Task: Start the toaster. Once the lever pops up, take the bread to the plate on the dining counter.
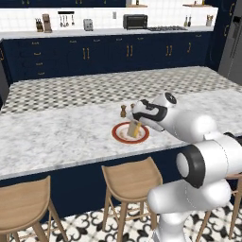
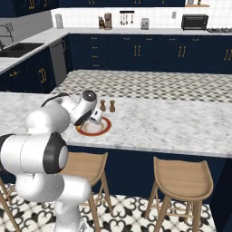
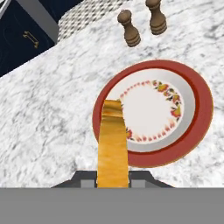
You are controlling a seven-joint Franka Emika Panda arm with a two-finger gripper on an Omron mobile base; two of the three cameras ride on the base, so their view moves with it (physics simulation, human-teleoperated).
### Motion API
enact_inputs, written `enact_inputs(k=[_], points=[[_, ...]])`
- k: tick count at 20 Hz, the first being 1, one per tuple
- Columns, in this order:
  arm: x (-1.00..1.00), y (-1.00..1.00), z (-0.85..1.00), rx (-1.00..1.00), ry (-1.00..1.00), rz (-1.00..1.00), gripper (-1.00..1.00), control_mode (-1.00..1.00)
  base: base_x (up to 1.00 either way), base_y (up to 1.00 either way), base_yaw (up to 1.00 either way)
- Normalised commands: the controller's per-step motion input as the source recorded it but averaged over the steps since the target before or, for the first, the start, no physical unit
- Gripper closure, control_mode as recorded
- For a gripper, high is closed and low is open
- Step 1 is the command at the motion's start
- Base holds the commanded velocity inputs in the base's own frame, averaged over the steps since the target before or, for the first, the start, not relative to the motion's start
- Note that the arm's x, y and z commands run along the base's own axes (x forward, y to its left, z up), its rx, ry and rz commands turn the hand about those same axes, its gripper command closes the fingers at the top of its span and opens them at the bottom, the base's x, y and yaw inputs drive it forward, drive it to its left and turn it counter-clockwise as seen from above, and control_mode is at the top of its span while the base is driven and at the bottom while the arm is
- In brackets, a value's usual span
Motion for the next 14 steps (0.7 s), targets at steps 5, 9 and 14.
enact_inputs(k=[5, 9, 14], points=[[0.21, 0.0, -0.06, 0.0, 0.0, 0.01, 1.0, -1.0, 0.0, 0.0, 0.0], [0.16, 0.0, -0.26, 0.0, 0.0, 0.03, 1.0, -1.0, 0.0, 0.0, 0.0], [0.25, 0.02, -0.29, 0.0, 0.0, 0.05, 1.0, -1.0, 0.0, 0.0, 0.0]])
